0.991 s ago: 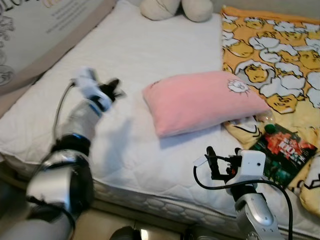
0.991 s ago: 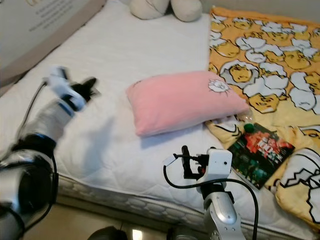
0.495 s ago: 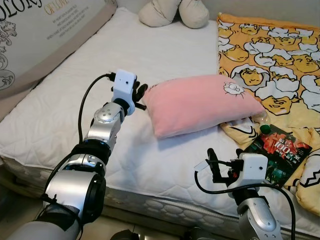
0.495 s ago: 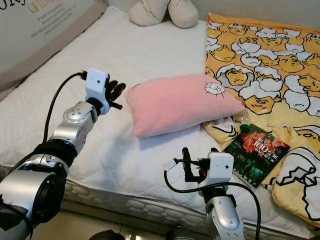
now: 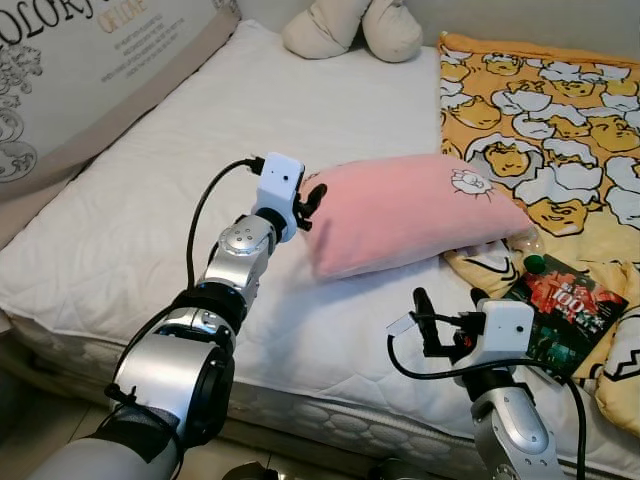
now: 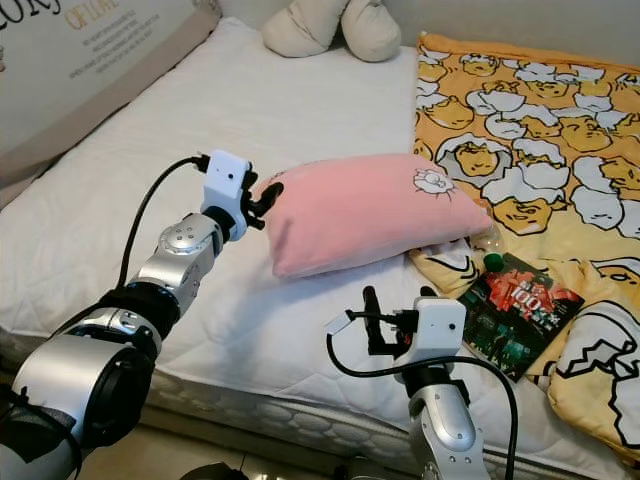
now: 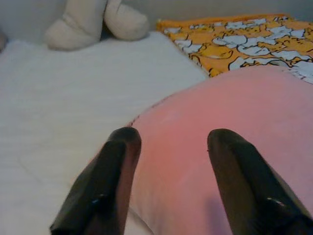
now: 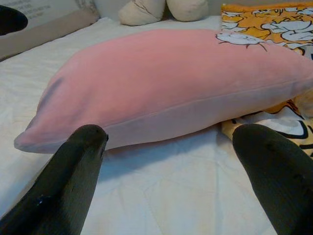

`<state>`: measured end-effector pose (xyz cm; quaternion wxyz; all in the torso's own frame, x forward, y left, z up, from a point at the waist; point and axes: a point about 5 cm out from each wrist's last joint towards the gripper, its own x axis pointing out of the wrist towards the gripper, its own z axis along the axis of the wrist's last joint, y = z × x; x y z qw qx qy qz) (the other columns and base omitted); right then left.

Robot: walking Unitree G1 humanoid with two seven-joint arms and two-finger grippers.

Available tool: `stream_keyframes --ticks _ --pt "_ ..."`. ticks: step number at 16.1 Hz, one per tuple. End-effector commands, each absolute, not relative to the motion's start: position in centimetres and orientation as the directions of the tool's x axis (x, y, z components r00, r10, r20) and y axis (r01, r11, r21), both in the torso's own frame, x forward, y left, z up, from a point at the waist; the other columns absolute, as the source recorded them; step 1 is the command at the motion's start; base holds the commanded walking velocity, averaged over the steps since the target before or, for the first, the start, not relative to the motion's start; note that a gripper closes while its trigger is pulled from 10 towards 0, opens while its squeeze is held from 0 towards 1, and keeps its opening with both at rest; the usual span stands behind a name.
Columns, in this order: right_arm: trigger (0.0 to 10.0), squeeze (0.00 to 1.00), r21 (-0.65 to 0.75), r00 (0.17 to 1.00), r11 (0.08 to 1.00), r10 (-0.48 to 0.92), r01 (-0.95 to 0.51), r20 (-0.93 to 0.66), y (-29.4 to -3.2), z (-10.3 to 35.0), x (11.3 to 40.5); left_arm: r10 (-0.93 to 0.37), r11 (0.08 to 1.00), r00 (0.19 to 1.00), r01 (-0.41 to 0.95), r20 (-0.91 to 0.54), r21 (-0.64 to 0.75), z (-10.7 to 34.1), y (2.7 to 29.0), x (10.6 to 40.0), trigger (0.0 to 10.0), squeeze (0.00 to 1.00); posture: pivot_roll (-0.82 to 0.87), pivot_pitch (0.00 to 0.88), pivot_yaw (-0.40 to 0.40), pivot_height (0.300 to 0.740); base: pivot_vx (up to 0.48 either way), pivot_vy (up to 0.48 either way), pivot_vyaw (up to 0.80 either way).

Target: Clean up the room

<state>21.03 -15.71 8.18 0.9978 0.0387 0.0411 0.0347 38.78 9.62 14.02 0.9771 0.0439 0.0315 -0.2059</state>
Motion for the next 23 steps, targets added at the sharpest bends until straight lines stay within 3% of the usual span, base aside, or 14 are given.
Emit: stream_keyframes --ticks 1,8,16,23 --pt "10.0 0.00 0.057 0.993 0.995 0.086 -0.082 -0.077 -15.7 8.0 20.9 -0.385 0.920 0.919 0.389 -0.084 0.045 14.6 9.2 39.2 10.0 1.00 -0.18 0.000 0.030 0.731 0.000 0.000 0.00" --pt "10.0 0.00 0.037 0.997 0.998 0.050 -0.048 -0.058 -16.3 8.4 22.8 -0.411 0.911 0.911 0.412 -0.046 0.017 15.0 7.9 39.1 10.0 1.00 -0.18 0.000 0.020 0.731 0.000 0.000 0.00" --pt "10.0 0.00 0.039 0.996 0.997 0.073 -0.071 -0.052 -15.5 8.3 22.5 -0.399 0.916 0.916 0.400 -0.040 0.028 14.9 8.2 39.0 10.0 1.00 -0.18 0.000 0.030 0.731 0.000 0.000 -0.77" --pt "10.0 0.00 0.020 0.995 0.997 0.069 -0.068 -0.067 -15.7 8.4 21.1 -0.262 0.965 0.958 0.258 -0.118 -0.045 15.1 10.9 39.9 10.0 1.00 -0.22 0.009 0.031 0.731 0.000 0.000 0.00"
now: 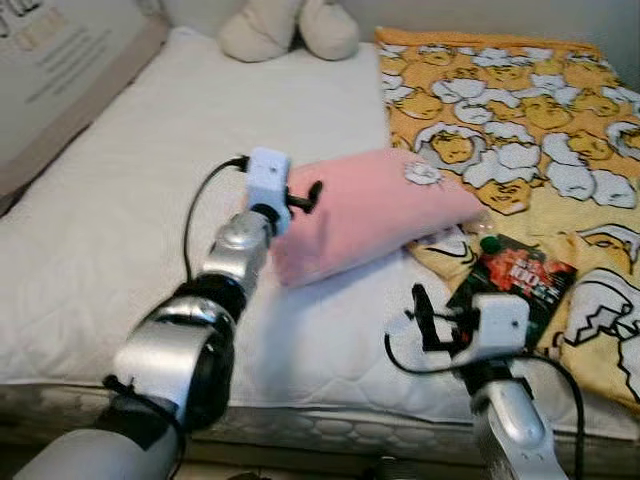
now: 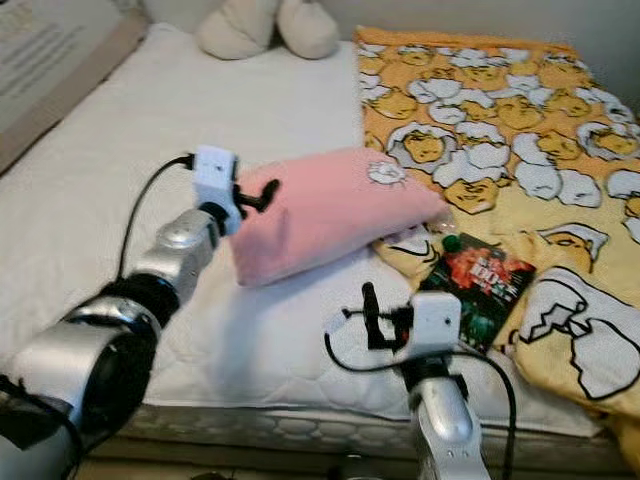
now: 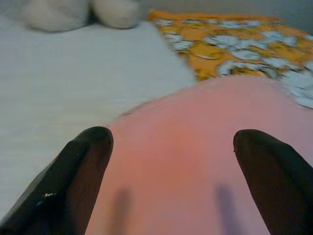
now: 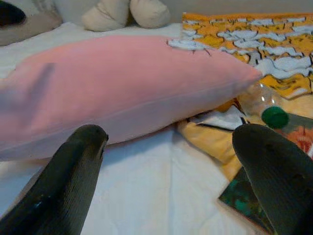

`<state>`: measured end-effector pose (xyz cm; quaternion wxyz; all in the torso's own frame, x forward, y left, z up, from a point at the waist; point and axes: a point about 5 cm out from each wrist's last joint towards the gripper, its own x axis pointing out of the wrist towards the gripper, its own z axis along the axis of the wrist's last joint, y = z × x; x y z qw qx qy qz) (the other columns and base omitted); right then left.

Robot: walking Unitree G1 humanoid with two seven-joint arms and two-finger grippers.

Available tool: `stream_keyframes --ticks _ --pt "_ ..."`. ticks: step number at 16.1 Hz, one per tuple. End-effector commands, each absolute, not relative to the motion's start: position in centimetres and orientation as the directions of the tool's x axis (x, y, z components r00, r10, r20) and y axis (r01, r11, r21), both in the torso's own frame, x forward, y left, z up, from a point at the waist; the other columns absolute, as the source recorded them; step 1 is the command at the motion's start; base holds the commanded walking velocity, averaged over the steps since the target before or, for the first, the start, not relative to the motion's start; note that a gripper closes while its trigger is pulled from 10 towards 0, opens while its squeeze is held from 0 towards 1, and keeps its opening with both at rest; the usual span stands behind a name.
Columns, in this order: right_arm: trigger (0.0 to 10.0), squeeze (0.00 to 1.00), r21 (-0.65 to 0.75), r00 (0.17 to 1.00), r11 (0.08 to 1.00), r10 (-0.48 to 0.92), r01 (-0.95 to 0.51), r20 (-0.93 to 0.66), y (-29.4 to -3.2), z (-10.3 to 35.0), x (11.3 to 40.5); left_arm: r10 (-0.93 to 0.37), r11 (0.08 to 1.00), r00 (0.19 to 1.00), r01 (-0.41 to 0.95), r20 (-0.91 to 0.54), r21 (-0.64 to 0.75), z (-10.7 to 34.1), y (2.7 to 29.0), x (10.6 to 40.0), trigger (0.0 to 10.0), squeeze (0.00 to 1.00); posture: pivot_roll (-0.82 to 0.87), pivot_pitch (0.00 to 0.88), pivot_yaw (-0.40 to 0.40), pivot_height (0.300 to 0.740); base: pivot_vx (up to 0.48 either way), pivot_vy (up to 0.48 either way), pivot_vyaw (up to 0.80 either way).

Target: Clean up the room

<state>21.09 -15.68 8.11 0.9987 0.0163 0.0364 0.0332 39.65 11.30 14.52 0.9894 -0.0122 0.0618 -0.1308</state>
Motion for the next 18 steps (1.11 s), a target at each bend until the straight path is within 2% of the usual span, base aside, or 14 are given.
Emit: stream_keyframes --ticks 1,4,5,6,9,15,18 --pt "10.0 0.00 0.019 0.995 0.998 0.059 -0.058 -0.082 -15.9 8.3 20.4 -0.239 0.970 0.961 0.228 -0.141 -0.090 14.9 11.2 39.9 10.0 1.00 -0.24 0.029 0.034 0.731 0.000 0.000 0.00" --pt "10.0 0.00 0.019 0.993 0.999 0.033 -0.031 -0.114 -15.9 8.1 18.5 -0.234 0.952 0.953 0.185 -0.191 -0.245 14.0 11.0 39.7 10.0 1.00 -0.30 0.082 0.044 0.731 0.000 0.000 0.00" --pt "10.0 0.00 0.018 0.992 1.000 0.027 -0.025 -0.123 -15.9 8.1 18.0 -0.232 0.950 0.953 0.178 -0.197 -0.257 13.9 10.9 39.7 10.0 0.75 -0.31 0.085 0.044 0.731 0.000 0.000 0.00" --pt "10.0 0.00 0.018 0.992 1.000 0.024 -0.022 -0.127 -15.9 8.0 17.9 -0.230 0.950 0.952 0.175 -0.200 -0.258 13.8 10.9 39.6 10.0 0.00 -0.31 0.085 0.044 0.731 0.000 0.000 0.00" --pt "10.0 0.00 0.021 0.990 1.000 0.021 -0.018 -0.136 -15.8 8.2 17.3 -0.200 0.967 0.947 0.149 -0.252 -0.205 12.8 10.9 39.3 10.0 0.00 -0.31 0.084 0.050 0.731 0.000 0.000 0.00" --pt "10.0 0.00 0.035 0.973 0.991 0.136 -0.132 -0.187 -14.9 7.5 16.7 -0.141 0.985 0.921 0.095 -0.363 -0.141 10.4 11.5 38.3 10.0 0.00 -0.29 0.090 0.036 0.731 0.000 0.000 0.00" --pt "10.0 0.00 0.044 0.967 0.988 0.155 -0.149 -0.203 -14.5 7.4 16.3 -0.143 0.979 0.903 0.068 -0.406 -0.194 9.7 11.1 37.9 10.0 0.00 -0.30 0.092 0.037 0.731 0.000 0.000 0.00"
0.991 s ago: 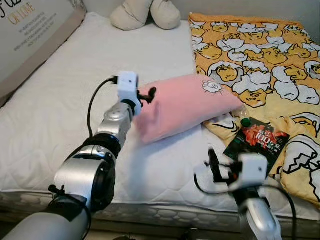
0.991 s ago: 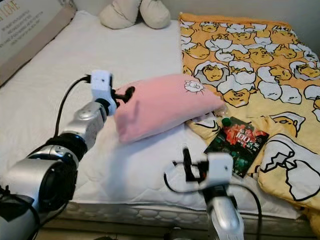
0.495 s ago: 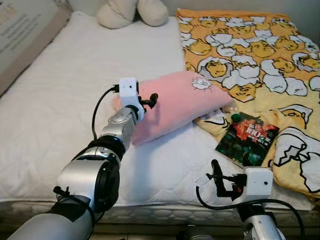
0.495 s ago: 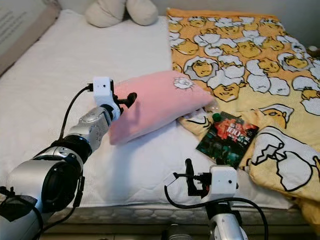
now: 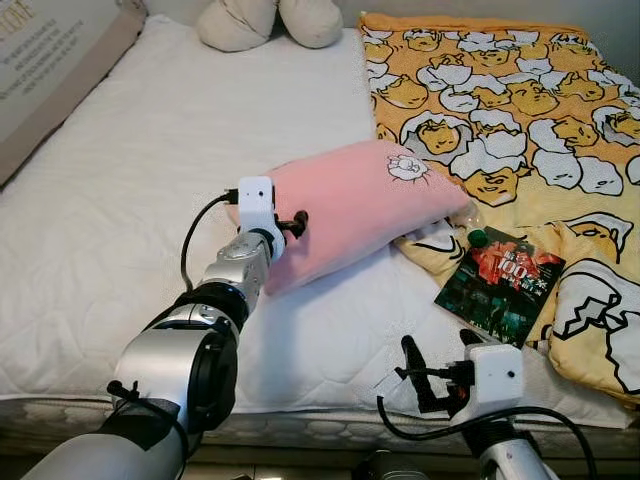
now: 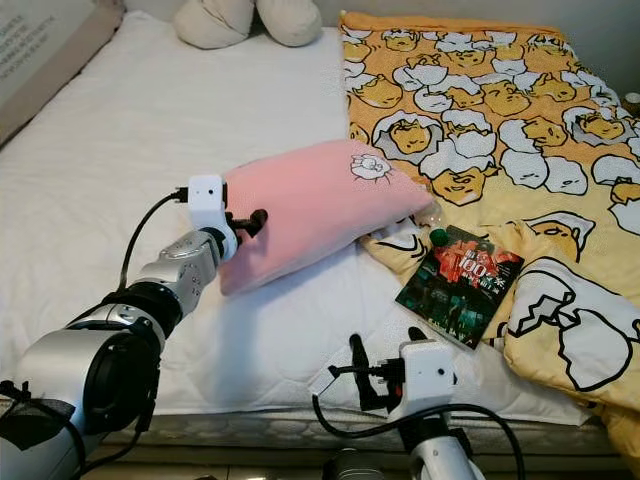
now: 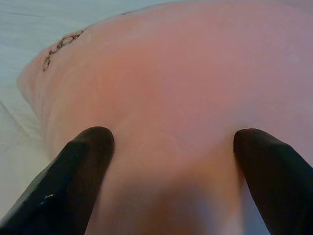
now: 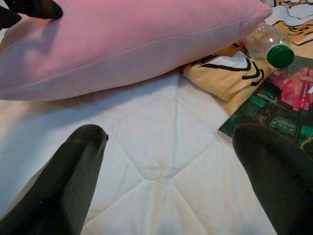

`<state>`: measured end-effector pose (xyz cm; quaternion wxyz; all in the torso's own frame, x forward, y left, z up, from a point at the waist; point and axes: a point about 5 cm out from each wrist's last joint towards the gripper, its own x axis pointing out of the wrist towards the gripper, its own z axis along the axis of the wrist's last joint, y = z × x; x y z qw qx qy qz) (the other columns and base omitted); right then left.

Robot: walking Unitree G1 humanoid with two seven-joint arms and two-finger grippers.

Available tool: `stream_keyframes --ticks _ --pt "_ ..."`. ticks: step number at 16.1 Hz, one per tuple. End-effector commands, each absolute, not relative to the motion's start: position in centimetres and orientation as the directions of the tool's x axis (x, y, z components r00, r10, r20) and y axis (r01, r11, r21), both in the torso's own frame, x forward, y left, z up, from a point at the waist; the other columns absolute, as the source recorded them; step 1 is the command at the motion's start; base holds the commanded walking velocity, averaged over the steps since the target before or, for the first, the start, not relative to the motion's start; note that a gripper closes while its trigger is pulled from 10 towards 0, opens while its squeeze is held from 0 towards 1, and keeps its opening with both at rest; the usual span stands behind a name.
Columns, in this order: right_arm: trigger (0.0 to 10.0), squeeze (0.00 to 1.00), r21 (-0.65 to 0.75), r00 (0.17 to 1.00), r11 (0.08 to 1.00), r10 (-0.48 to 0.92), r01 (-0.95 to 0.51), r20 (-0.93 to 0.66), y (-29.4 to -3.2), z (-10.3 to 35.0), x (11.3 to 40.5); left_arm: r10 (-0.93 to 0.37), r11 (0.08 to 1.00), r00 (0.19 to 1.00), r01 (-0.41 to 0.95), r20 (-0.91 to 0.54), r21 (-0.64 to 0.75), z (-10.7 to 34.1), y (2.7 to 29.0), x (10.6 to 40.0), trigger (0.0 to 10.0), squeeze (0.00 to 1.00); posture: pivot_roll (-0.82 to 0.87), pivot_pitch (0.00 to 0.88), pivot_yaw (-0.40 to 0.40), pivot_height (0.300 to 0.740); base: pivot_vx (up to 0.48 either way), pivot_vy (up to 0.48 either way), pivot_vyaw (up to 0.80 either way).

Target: Clean up the room

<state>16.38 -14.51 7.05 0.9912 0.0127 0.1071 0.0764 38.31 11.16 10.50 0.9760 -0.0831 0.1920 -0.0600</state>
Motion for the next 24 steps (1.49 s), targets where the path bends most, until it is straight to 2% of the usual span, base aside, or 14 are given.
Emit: stream_keyframes --ticks 1,3,4,7,11,15,24 --pt "10.0 0.00 0.048 0.966 0.988 0.154 -0.147 -0.205 -14.4 7.3 16.3 -0.155 0.971 0.893 0.058 -0.423 -0.233 9.4 10.8 37.7 10.0 0.00 -0.30 0.091 0.038 0.731 0.000 0.000 0.00" --pt "10.0 0.00 0.052 0.967 0.988 0.153 -0.145 -0.205 -14.5 7.4 16.2 -0.207 0.967 0.892 0.125 -0.402 -0.221 9.6 10.0 37.7 10.0 0.00 -0.30 0.090 0.040 0.731 0.000 0.000 0.00" --pt "10.0 0.00 0.054 0.966 0.988 0.156 -0.148 -0.208 -14.5 7.4 16.0 -0.208 0.973 0.886 0.141 -0.415 -0.185 9.4 10.0 37.6 0.0 0.00 -0.30 0.089 0.042 0.731 0.000 0.000 0.00" --pt "10.0 0.00 0.057 0.964 0.987 0.159 -0.150 -0.211 -14.5 7.3 16.0 -0.197 0.972 0.869 0.110 -0.454 -0.209 8.9 10.1 37.4 0.0 0.00 -0.30 0.089 0.043 0.731 0.000 0.000 0.00" --pt "10.0 0.00 0.062 0.961 0.986 0.167 -0.157 -0.220 -14.3 7.1 16.1 -0.199 0.942 0.855 0.032 -0.480 -0.334 8.3 10.2 37.1 0.0 0.00 -0.30 0.088 0.042 0.731 0.000 0.000 0.00" --pt "10.0 0.00 0.063 0.961 0.986 0.167 -0.157 -0.222 -14.3 7.0 16.3 -0.205 0.942 0.869 0.050 -0.451 -0.332 8.8 10.2 37.3 0.0 0.00 -0.30 0.082 0.042 0.731 0.000 0.000 0.00" --pt "10.0 0.00 0.053 0.965 0.986 0.163 -0.155 -0.204 -14.5 7.0 17.3 -0.136 0.936 0.903 -0.017 -0.407 -0.351 10.0 12.2 38.2 0.0 0.00 -0.28 0.055 0.036 0.731 0.000 0.000 0.00"
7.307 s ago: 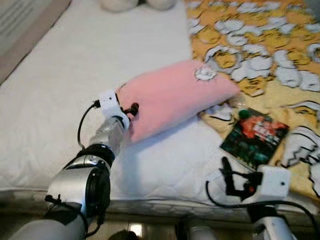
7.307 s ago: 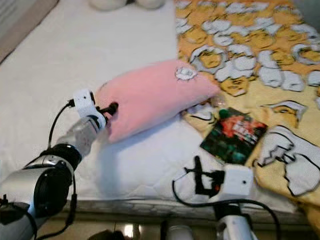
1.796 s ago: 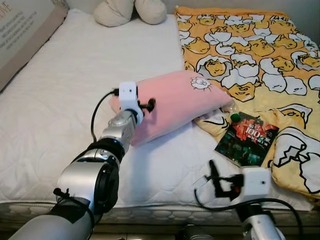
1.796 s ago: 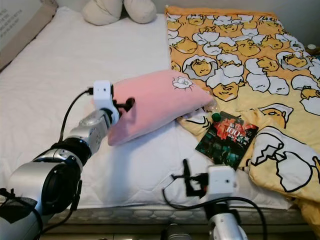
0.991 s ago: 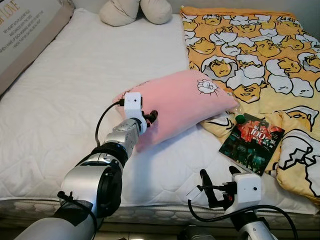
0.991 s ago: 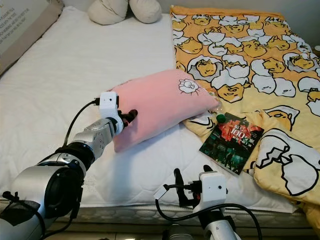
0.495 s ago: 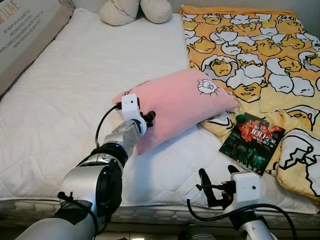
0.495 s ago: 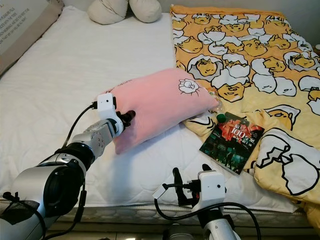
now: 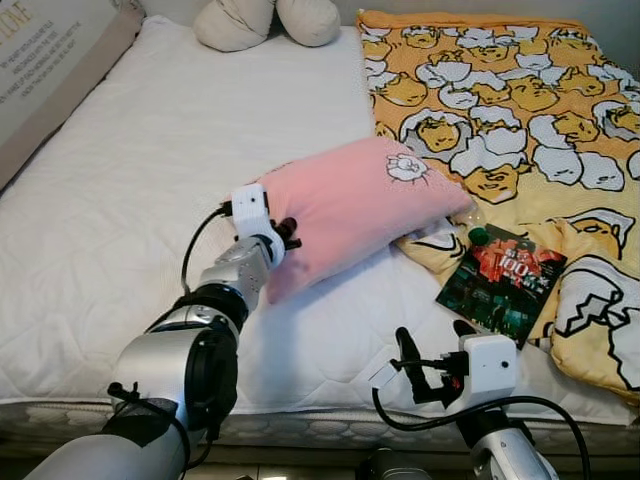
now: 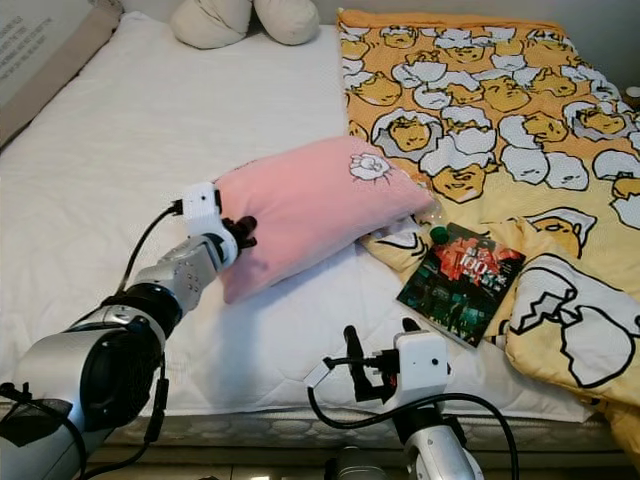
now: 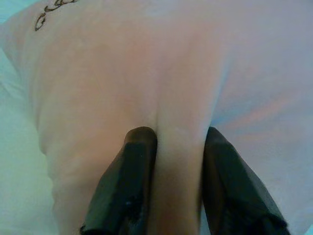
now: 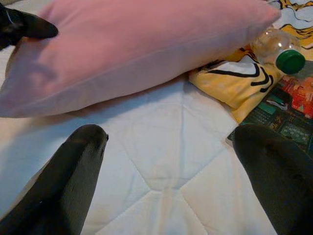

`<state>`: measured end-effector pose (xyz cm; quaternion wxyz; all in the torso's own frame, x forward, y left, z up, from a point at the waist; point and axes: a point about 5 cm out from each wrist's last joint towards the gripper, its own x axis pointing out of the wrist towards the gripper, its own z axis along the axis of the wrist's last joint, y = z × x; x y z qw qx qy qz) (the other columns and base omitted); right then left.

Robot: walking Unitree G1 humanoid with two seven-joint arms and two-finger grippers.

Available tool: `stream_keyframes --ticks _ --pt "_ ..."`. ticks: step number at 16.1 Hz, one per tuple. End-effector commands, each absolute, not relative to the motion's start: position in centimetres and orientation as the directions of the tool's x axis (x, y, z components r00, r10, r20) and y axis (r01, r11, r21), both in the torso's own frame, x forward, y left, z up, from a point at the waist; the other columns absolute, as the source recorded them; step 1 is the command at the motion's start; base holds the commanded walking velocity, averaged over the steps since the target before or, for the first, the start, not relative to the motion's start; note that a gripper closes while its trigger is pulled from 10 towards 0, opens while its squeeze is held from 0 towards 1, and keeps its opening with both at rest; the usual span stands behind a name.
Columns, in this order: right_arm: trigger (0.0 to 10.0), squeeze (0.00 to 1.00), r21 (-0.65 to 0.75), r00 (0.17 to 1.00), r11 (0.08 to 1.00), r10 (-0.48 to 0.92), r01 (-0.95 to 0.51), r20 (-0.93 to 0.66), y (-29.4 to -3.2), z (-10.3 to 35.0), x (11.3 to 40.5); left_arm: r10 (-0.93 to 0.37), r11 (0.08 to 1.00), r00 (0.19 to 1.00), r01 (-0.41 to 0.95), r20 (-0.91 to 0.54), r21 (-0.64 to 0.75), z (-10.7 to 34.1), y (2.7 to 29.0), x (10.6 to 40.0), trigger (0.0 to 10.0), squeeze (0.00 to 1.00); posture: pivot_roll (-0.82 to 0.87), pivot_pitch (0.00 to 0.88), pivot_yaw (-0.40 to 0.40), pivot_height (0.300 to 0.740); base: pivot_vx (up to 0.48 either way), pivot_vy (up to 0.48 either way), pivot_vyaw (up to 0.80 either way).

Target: Clean up the room

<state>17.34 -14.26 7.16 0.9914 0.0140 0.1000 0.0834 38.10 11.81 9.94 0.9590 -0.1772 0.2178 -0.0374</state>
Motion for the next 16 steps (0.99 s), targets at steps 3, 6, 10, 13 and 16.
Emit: stream_keyframes --ticks 3,6,10,13,16 --pt "10.0 0.00 0.049 0.965 0.985 0.174 -0.168 -0.196 -14.4 7.0 17.9 -0.126 0.914 0.932 -0.024 -0.340 -0.404 11.8 13.6 39.1 0.0 0.00 -0.27 0.031 0.036 0.731 0.000 0.000 0.00" --pt "10.0 0.00 0.045 0.966 0.985 0.174 -0.168 -0.191 -14.6 6.9 18.3 -0.119 0.925 0.970 0.031 -0.212 -0.378 15.4 16.0 40.4 0.0 0.00 -0.26 0.012 0.042 0.731 0.000 0.000 0.00" --pt "10.0 0.00 0.045 0.962 0.982 0.189 -0.184 -0.199 -14.5 6.3 18.7 -0.130 0.952 0.984 0.090 -0.120 -0.291 18.0 19.2 40.8 0.0 0.00 -0.22 0.000 0.030 0.731 0.000 0.000 0.00" --pt "10.0 0.00 0.042 0.960 0.979 0.203 -0.198 -0.195 -14.5 6.2 19.2 -0.101 0.987 0.978 0.076 -0.183 -0.139 16.7 20.2 40.2 0.0 0.00 -0.20 0.000 0.021 0.731 0.000 0.000 0.00" --pt "10.0 0.00 0.033 0.960 0.972 0.237 -0.234 -0.147 -14.2 6.9 19.5 -0.157 0.986 0.973 0.145 -0.172 -0.082 15.2 18.2 39.9 10.0 1.00 -0.19 0.002 0.010 0.731 0.000 0.000 0.00"
